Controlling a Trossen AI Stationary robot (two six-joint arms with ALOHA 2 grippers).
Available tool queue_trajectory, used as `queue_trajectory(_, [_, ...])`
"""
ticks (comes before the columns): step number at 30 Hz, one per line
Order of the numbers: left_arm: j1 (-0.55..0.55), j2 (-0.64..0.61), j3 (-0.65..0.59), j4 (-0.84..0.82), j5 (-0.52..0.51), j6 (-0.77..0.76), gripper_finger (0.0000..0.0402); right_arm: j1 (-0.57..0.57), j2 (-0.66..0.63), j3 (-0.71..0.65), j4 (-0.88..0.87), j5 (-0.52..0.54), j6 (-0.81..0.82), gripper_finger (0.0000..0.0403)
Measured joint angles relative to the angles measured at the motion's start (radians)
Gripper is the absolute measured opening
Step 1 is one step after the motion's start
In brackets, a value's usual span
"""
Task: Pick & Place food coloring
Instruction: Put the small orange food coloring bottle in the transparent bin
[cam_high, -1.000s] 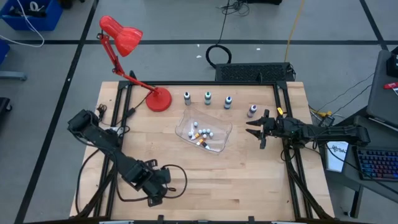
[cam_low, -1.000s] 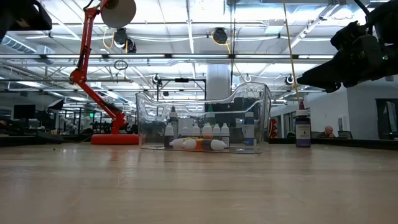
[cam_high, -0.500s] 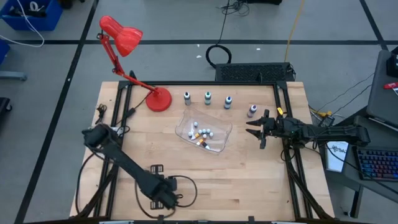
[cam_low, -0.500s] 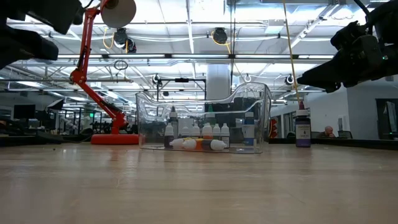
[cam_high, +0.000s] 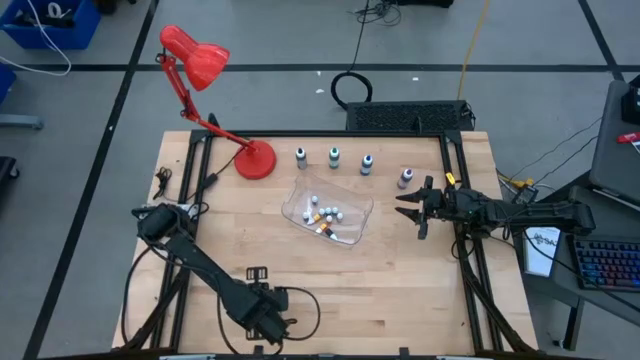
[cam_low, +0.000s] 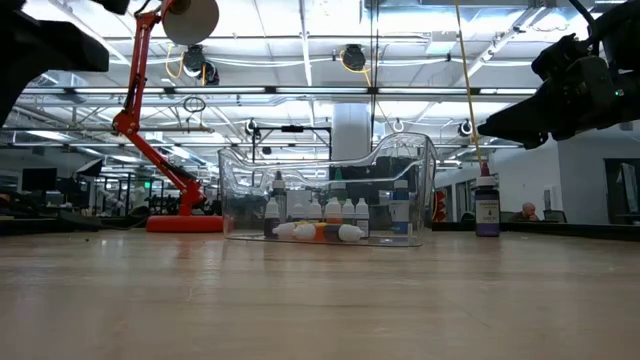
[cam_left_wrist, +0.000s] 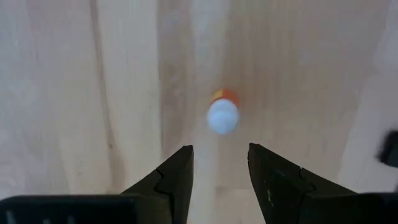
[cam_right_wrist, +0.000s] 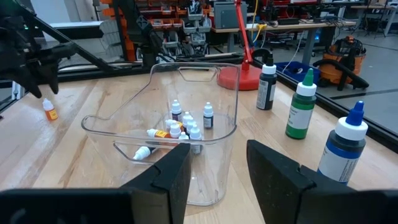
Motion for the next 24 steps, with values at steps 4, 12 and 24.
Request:
queue_trajectory(4, [0.0,0.0,0.0,0.03,0.0,0.0,0.0154,0.0,0.0,0.0,0.0,0.0,0.0,0.0144])
queue_trajectory(12, [0.0,0.0,-0.014,0.067,-0.029,0.002,0.0154,0.0,0.0,0.0,0.0,0.0,0.0,0.0144])
queue_trajectory(24, [0.0,0.001,-0.067,0.167,-0.055,0.004,0.0154,0.0,0.0,0.0,0.0,0.0,0.0,0.0144])
